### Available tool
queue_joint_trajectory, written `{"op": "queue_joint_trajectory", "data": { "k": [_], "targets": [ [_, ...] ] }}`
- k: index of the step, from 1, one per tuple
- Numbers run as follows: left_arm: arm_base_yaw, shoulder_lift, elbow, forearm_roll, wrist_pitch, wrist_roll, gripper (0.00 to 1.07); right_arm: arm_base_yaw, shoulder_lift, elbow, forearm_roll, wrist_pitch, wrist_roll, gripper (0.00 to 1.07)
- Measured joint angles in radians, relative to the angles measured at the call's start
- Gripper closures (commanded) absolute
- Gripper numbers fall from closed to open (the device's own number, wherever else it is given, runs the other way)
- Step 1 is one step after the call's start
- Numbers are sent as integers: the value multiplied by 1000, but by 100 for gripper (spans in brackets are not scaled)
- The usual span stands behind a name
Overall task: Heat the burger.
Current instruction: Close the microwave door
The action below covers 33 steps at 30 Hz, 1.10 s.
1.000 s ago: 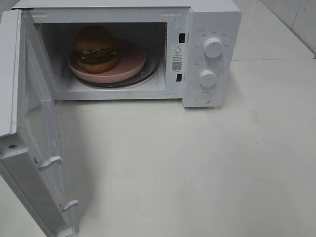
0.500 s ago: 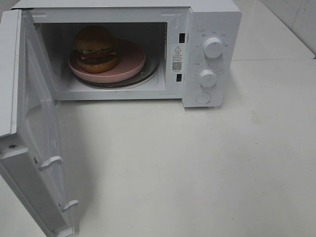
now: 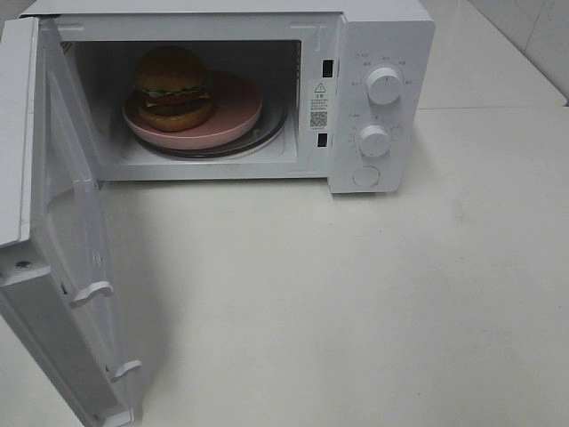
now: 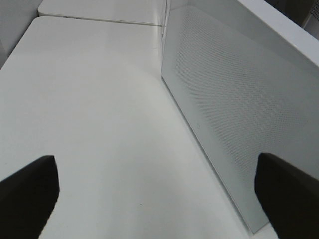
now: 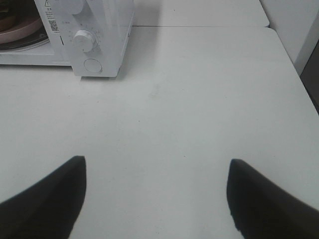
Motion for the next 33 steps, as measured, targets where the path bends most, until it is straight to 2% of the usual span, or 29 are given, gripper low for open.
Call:
{"op": "queue_joint_trajectory", "data": {
  "k": [6, 12, 14, 16, 17, 18, 19, 20, 21, 22, 23, 24, 25, 26, 27, 28, 29, 33],
  "targets": [
    [0, 0, 0, -1, 0, 0, 7, 0, 0, 0, 0, 0, 0, 32],
    [0, 15, 0, -1, 0, 0, 14, 0, 0, 0, 0, 0, 0, 32],
    [0, 75, -12, -2, -6, 0, 23, 0, 0, 0, 0, 0, 0, 32],
    [0, 92, -20, -2, -15, 0, 27, 0, 0, 0, 0, 0, 0, 32],
    [0, 122, -28, -2, -43, 0, 34, 0, 0, 0, 0, 0, 0, 32],
    [0, 122, -28, -2, -43, 0, 34, 0, 0, 0, 0, 0, 0, 32],
    [0, 141, -30, -2, -58, 0, 38, 0, 0, 0, 0, 0, 0, 32],
    [0, 179, -30, -2, -81, 0, 48, 0, 0, 0, 0, 0, 0, 32],
    [0, 179, -30, -2, -81, 0, 48, 0, 0, 0, 0, 0, 0, 32],
    [0, 201, -30, -1, -92, 0, 54, 0, 0, 0, 0, 0, 0, 32],
    [0, 241, -30, 4, -119, 0, 64, 0, 0, 0, 0, 0, 0, 32],
    [0, 241, -30, 4, -119, 0, 64, 0, 0, 0, 0, 0, 0, 32],
    [0, 260, -30, 7, -131, 0, 70, 0, 0, 0, 0, 0, 0, 32],
    [0, 308, -30, 10, -164, 0, 84, 0, 0, 0, 0, 0, 0, 32],
    [0, 308, -30, 10, -164, 0, 84, 0, 0, 0, 0, 0, 0, 32],
    [0, 333, -30, 11, -179, 0, 92, 0, 0, 0, 0, 0, 0, 32],
    [0, 378, -30, 13, -212, 0, 107, 0, 0, 0, 0, 0, 0, 32],
    [0, 446, -30, 13, -271, 0, 107, 0, 0, 0, 0, 0, 0, 32]
  ]
}}
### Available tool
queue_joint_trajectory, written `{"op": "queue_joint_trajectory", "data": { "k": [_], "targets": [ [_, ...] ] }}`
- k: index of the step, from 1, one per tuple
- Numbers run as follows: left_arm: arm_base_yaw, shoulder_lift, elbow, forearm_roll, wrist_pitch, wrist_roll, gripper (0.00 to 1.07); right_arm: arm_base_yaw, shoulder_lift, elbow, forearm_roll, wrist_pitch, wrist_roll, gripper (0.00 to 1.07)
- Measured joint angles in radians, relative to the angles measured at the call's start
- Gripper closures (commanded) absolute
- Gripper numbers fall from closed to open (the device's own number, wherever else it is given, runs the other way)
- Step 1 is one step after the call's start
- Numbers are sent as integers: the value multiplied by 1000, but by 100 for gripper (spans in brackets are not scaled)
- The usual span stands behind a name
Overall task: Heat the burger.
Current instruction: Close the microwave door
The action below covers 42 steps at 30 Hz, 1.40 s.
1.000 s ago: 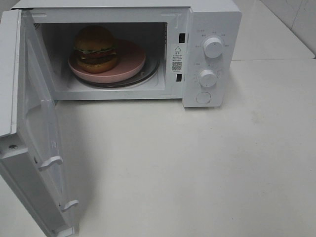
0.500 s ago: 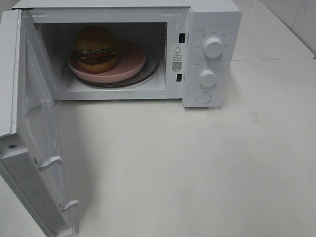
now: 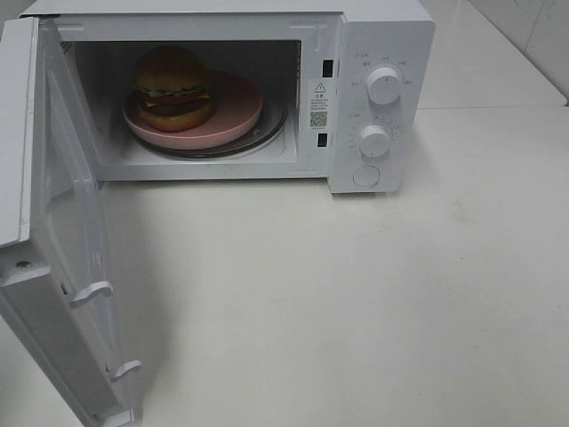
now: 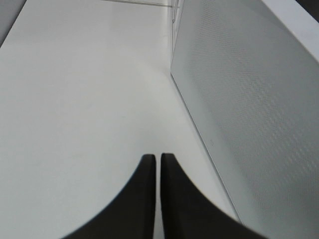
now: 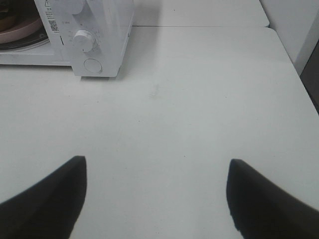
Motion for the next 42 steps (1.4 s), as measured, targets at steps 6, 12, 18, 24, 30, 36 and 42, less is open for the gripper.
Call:
{"op": "queue_joint_trajectory", "data": {
  "k": [6, 12, 18, 24, 30, 36, 42],
  "targets": [
    [0, 116, 49, -4, -219, 0, 107, 0, 0, 0, 0, 0, 0, 32],
    [0, 186, 151, -5, -451, 5, 107, 0, 0, 0, 0, 0, 0, 32],
    [0, 237, 253, -5, -727, 5, 107, 0, 0, 0, 0, 0, 0, 32],
    [0, 300, 316, 0, -952, 5, 107, 0, 0, 0, 0, 0, 0, 32],
    [0, 397, 395, 46, -1243, -1, 107, 0, 0, 0, 0, 0, 0, 32],
    [0, 523, 412, 231, -1405, -114, 107, 0, 0, 0, 0, 0, 0, 32],
    [0, 580, 412, 346, -1473, -167, 107, 0, 0, 0, 0, 0, 0, 32]
  ]
}}
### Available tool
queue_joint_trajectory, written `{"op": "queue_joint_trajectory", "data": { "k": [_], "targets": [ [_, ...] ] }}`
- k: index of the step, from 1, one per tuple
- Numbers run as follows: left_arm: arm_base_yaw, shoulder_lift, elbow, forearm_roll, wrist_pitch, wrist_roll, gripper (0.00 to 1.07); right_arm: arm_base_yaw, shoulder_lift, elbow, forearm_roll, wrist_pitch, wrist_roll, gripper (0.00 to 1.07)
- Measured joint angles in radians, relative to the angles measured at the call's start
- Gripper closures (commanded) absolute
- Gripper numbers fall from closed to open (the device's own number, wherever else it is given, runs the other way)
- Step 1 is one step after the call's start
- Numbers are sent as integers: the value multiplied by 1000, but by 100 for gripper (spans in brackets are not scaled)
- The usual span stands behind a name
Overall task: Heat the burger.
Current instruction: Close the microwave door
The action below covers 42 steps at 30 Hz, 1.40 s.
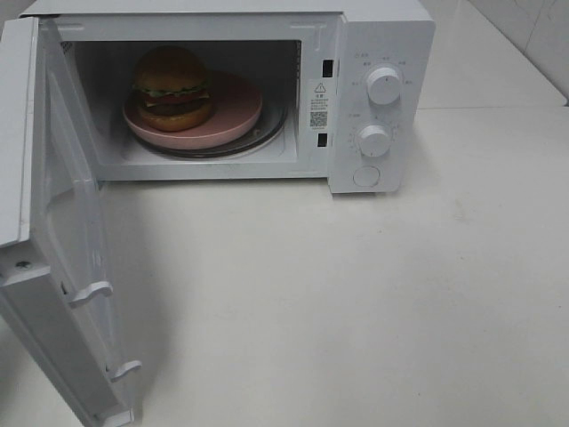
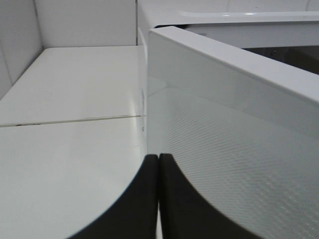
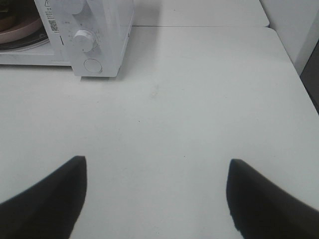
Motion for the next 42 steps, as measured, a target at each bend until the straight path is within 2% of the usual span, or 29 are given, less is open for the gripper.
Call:
{"op": "queue_joint_trajectory", "data": {
  "k": [2, 6, 8, 14, 18, 20, 23, 25, 26, 28, 30, 31, 34, 36, 42],
  "targets": [
    [0, 58, 0, 122, -86, -66, 107, 0, 0, 0, 0, 0, 0, 32],
    [0, 92, -9, 177, -120, -96, 107, 0, 0, 0, 0, 0, 0, 32],
    [0, 153, -42, 269, -154, -155, 107, 0, 0, 0, 0, 0, 0, 32],
    [-5, 208, -68, 304, -165, -208, 107, 0, 0, 0, 0, 0, 0, 32],
    [-44, 226, -85, 294, -159, -210, 107, 0, 0, 0, 0, 0, 0, 32],
    [-98, 245, -100, 249, -139, -189, 107, 0, 0, 0, 0, 0, 0, 32],
    [-118, 255, -103, 226, -136, -174, 107, 0, 0, 0, 0, 0, 0, 32],
    [-173, 288, -106, 156, -131, -127, 107, 0, 0, 0, 0, 0, 0, 32],
    [-173, 288, -106, 156, -131, -127, 107, 0, 0, 0, 0, 0, 0, 32],
    [-258, 344, -127, 61, -124, -68, 107, 0, 0, 0, 0, 0, 0, 32],
    [-280, 359, -135, 36, -122, -54, 107, 0, 0, 0, 0, 0, 0, 32],
    [-320, 385, -154, -18, -121, -30, 107, 0, 0, 0, 0, 0, 0, 32],
    [-343, 399, -165, -47, -120, -15, 107, 0, 0, 0, 0, 0, 0, 32],
    [-425, 451, -217, -147, -120, 44, 107, 0, 0, 0, 0, 0, 0, 32],
    [-536, 535, -310, -256, -120, 116, 107, 0, 0, 0, 0, 0, 0, 32]
  ]
}}
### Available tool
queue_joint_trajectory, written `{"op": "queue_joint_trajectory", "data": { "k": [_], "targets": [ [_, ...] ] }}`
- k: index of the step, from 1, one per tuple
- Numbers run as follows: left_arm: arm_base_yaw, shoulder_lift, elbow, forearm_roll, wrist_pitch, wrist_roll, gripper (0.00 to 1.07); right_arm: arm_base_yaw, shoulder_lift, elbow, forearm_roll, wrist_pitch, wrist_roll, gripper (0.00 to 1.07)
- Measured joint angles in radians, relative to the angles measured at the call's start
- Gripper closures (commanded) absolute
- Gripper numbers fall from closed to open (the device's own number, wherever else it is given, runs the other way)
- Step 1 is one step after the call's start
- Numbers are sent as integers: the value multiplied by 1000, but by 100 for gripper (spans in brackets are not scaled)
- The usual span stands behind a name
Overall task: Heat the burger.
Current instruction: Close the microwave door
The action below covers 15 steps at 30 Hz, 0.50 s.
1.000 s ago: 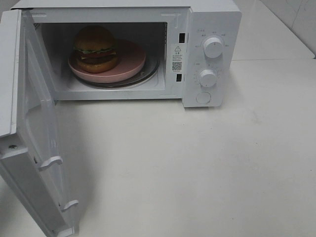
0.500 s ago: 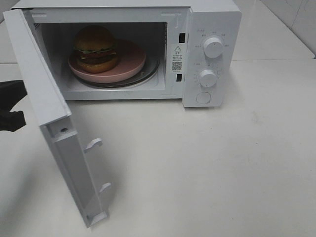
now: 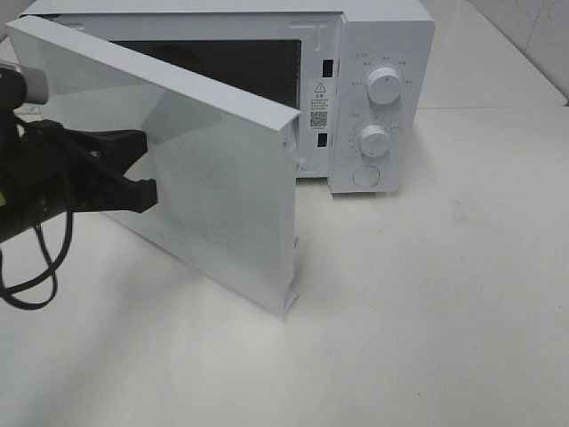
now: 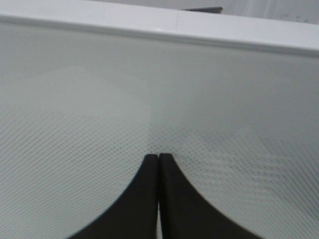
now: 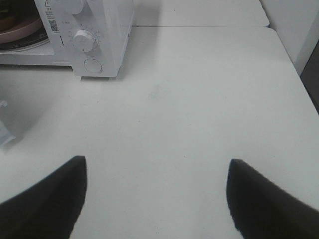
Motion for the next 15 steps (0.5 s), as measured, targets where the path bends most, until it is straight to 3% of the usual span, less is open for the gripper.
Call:
{"op": "queue_joint_trajectory", "data": {
  "k": [8, 15],
  "targets": [
    [-80, 92, -115, -83, 0, 17, 107, 0, 0, 0, 0, 0, 0, 32],
    [-156, 185, -251, -196, 1, 84, 107, 0, 0, 0, 0, 0, 0, 32]
  ]
}}
